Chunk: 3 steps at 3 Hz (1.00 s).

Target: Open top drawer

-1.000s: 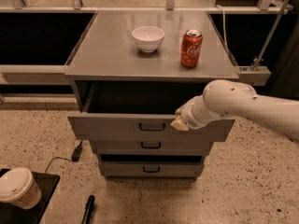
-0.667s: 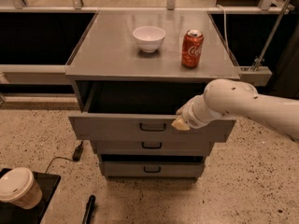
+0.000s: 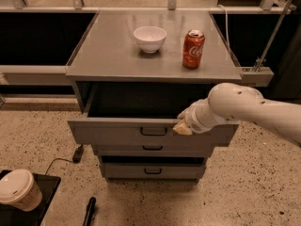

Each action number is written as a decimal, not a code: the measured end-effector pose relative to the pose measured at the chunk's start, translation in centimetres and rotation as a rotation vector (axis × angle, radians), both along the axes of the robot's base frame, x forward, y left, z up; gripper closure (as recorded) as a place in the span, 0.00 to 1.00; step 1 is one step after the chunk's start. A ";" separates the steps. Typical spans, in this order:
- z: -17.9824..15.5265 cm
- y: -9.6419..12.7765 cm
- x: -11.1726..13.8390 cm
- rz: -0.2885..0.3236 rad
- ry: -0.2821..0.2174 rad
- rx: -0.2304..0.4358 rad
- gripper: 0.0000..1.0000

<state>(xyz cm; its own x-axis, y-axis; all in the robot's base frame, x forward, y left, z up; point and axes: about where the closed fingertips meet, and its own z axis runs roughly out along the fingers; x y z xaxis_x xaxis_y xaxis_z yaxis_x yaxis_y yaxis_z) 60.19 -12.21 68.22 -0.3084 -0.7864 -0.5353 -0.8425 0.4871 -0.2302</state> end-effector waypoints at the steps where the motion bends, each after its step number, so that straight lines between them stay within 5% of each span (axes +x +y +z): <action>1: -0.4 -0.2 -1.3 0.001 0.000 0.012 1.00; 3: -0.3 -0.3 -2.5 0.002 -0.001 0.021 1.00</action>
Offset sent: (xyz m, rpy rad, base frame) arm -0.3898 -0.0874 -0.1033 0.2972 -0.0325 0.0234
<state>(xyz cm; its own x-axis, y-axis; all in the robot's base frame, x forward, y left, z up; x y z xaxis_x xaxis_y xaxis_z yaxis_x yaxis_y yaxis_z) 57.74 -12.51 67.96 -0.3063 -0.7753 -0.5523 -0.8429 0.4905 -0.2211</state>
